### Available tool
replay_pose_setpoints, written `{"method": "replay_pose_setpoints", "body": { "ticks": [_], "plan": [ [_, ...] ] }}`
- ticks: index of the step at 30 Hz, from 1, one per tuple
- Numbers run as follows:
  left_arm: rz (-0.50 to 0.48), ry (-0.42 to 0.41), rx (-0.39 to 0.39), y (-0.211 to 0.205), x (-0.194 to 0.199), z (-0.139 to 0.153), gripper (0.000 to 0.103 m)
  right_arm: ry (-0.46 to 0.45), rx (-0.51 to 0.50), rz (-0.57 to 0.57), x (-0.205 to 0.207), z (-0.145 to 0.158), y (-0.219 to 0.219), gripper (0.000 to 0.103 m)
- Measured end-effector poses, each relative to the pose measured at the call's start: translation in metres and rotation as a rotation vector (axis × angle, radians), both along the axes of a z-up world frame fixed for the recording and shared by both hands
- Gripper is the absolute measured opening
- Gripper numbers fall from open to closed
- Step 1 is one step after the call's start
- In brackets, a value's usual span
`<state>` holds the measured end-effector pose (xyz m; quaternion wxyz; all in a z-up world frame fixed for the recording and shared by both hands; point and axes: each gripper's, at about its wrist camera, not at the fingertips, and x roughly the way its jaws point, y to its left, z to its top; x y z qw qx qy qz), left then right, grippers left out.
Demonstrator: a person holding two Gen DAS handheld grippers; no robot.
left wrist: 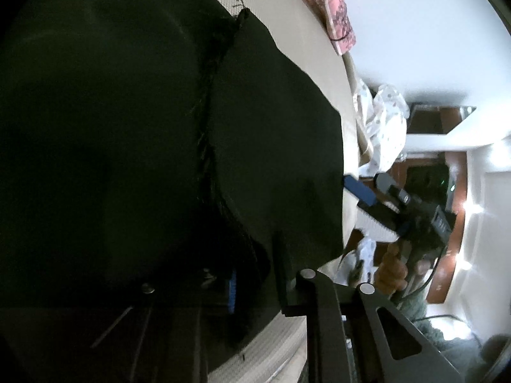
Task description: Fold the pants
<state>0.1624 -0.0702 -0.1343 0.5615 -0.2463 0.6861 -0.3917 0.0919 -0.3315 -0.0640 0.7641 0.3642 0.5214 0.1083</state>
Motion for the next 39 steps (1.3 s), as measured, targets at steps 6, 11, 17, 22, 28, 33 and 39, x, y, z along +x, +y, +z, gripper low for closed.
{"method": "replay_pose_setpoints", "body": {
  "ticks": [6,11,17,22,28,33,39],
  "plan": [
    [0.026,-0.119,0.057,0.004,-0.009,0.016,0.005,0.016,0.011,-0.022,0.0,-0.006,-0.004,0.052],
    [0.072,-0.286,0.077,0.016,-0.021,0.05,0.004,0.003,-0.042,-0.004,0.0,0.001,0.002,0.052],
    [0.144,-0.318,0.104,0.054,-0.028,0.057,0.004,0.003,-0.076,0.034,0.0,-0.001,0.016,0.052],
    [0.137,-0.25,0.222,0.059,-0.034,0.026,0.004,0.052,-0.153,0.044,0.001,-0.017,0.024,0.052],
    [0.15,-0.158,0.13,0.057,-0.03,0.025,0.019,0.052,-0.146,0.041,-0.003,-0.016,0.023,0.052],
    [0.122,-0.117,0.092,0.059,-0.021,0.019,0.036,0.056,-0.134,0.028,-0.005,-0.017,0.021,0.052],
    [0.05,-0.075,0.045,0.031,-0.011,0.013,0.036,0.048,-0.132,0.024,-0.006,-0.013,0.018,0.052]
  ]
}}
